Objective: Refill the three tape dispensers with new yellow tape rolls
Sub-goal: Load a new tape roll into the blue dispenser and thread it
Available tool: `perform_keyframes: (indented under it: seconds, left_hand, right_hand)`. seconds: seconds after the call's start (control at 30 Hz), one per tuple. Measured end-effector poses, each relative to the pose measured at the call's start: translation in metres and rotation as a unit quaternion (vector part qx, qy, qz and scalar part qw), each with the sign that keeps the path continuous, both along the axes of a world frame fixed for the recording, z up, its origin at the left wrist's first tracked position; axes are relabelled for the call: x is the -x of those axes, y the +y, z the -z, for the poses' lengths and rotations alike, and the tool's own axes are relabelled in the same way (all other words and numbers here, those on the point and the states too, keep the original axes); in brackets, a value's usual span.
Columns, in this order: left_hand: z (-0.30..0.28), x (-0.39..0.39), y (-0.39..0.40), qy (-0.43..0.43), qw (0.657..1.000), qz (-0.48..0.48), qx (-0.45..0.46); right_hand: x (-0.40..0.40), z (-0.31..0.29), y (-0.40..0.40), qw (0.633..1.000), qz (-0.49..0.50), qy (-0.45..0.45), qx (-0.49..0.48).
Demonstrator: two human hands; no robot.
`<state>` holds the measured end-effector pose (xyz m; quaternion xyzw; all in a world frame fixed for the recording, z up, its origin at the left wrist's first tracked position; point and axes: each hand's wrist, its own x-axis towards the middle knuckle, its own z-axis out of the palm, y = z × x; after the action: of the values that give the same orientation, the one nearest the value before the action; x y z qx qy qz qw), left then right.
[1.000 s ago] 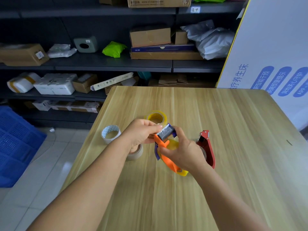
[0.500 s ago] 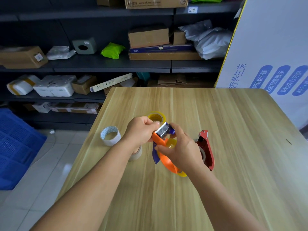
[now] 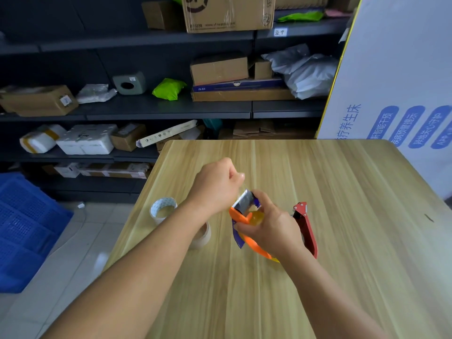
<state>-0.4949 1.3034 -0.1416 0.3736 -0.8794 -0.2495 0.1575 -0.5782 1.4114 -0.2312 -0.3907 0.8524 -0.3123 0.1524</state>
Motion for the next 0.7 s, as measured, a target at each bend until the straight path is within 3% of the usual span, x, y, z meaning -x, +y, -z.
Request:
perform_keyframes:
  seconds: [0.4,0.7]
  left_hand:
    - [-0.024,0.005,-0.007,0.093,0.991,0.009,-0.091]
    - [-0.049,0.003,-0.016,0.12,0.99,0.001,-0.078]
  right_hand:
    - [0.01,0.005,0.005,0.999,0.023,-0.035,-0.024]
    - [0.012,0.007,0.005,0.998,0.013,-0.051,-0.043]
